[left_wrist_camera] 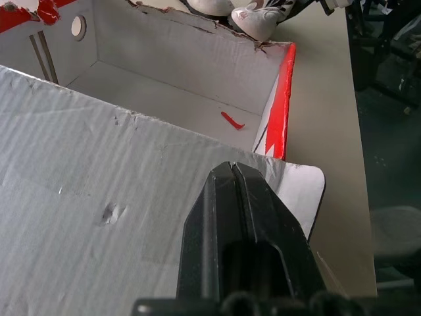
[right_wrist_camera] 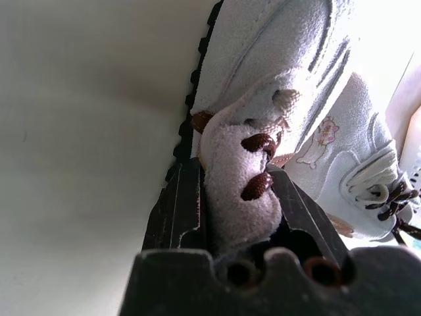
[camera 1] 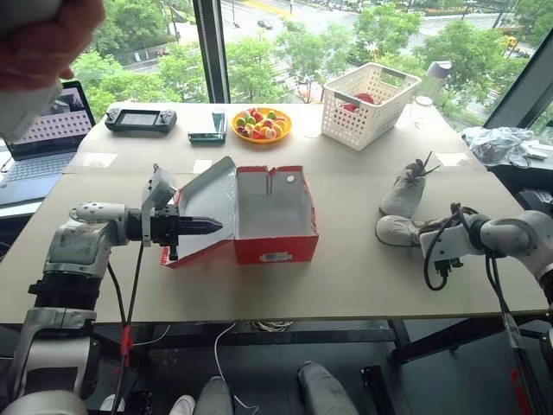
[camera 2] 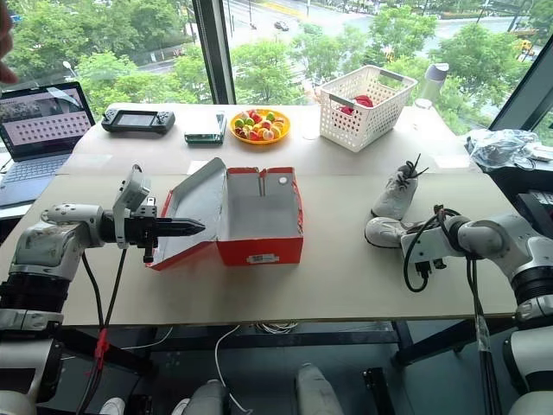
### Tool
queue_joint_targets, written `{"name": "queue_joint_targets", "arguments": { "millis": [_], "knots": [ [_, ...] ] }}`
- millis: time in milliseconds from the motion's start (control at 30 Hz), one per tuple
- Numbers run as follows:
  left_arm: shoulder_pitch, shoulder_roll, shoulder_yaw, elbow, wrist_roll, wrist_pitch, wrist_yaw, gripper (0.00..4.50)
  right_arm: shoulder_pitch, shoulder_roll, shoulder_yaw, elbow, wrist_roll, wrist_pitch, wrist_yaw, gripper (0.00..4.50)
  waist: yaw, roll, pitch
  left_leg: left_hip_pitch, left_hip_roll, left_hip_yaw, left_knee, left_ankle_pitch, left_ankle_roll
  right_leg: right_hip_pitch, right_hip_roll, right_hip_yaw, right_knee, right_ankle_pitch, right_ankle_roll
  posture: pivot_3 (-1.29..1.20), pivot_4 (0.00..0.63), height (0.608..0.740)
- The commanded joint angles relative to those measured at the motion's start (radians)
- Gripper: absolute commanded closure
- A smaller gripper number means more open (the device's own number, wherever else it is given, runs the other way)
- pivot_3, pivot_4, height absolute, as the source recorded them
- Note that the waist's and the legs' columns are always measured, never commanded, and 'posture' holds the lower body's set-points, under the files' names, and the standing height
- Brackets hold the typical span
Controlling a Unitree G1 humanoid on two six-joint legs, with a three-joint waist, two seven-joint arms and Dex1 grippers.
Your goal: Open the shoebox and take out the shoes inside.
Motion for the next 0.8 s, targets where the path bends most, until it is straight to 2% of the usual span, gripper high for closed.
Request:
{"name": "queue_joint_targets", "arguments": {
  "millis": [33,67,100,167,233,367,567,733,800],
  "knots": [
    [0.002,0.018,0.019,-0.045,-0.020,0.013,-0.002,4.50,-0.003,0.046,-0.024,0.049,0.071,0.113,0.081,2.56,-0.010,-0.002,0.000,0.002,0.000,0.000,-0.001,0.000,0.000,0.003,0.000,0.000,-0.001,0.000,0.000,0.00,0.150,0.725],
    [0.003,0.018,0.020,-0.047,-0.021,0.015,-0.001,4.50,-0.006,0.049,-0.027,0.051,0.081,0.132,0.097,2.21,-0.013,-0.002,0.000,0.003,0.000,0.000,-0.001,0.000,0.000,0.003,0.000,0.000,-0.001,0.000,0.000,0.00,0.150,0.725],
    [0.003,0.019,0.021,-0.049,-0.022,0.017,0.001,4.50,-0.014,0.050,-0.027,0.051,0.070,0.138,0.064,2.00,-0.015,-0.002,0.000,0.003,0.000,0.000,-0.001,0.000,0.000,0.003,0.000,0.000,-0.001,0.000,0.000,0.00,0.150,0.725],
    [0.002,0.019,0.022,-0.048,-0.021,0.018,0.001,4.50,-0.022,0.043,-0.015,0.034,0.029,0.129,-0.010,1.28,-0.016,-0.002,0.000,0.002,0.000,0.000,-0.002,0.000,0.000,0.003,0.000,0.000,-0.001,0.000,0.000,0.00,0.150,0.725],
    [0.001,0.019,0.023,-0.049,-0.020,0.019,0.001,4.50,-0.022,0.040,-0.023,0.012,0.043,0.129,-0.006,0.63,-0.017,-0.002,0.000,0.002,0.000,0.000,-0.002,0.000,0.000,0.002,0.000,0.000,-0.001,-0.001,0.000,0.00,0.150,0.725],
    [-0.001,0.020,0.023,-0.044,-0.019,0.019,-0.001,4.50,0.005,-0.008,-0.053,-0.111,0.100,0.101,0.069,0.63,-0.016,-0.001,0.002,0.000,0.000,0.000,-0.002,0.000,0.000,0.001,0.000,0.000,-0.002,-0.001,0.000,0.00,0.150,0.725],
    [-0.008,0.017,0.020,-0.028,-0.014,0.009,-0.005,4.50,0.048,-0.060,-0.098,-0.328,0.209,0.164,0.200,0.63,-0.014,0.006,0.006,-0.007,0.000,0.000,-0.003,0.000,0.000,-0.008,0.000,0.001,0.000,-0.001,0.001,0.00,0.150,0.725],
    [-0.015,0.006,0.015,-0.021,-0.012,0.005,0.000,4.50,0.058,-0.057,-0.133,-0.481,0.292,0.248,0.266,0.63,-0.007,0.007,0.006,-0.014,0.000,0.000,-0.004,0.000,0.000,-0.016,0.001,0.001,0.002,-0.001,0.001,0.00,0.150,0.725],
    [-0.017,0.007,0.017,-0.016,-0.011,0.002,-0.003,4.50,0.091,-0.042,-0.165,-0.563,0.407,0.360,0.333,0.63,0.001,0.007,0.006,-0.014,0.000,0.000,-0.003,0.000,0.000,-0.016,0.001,0.001,0.002,-0.001,0.001,0.00,0.150,0.725]
  ]
}}
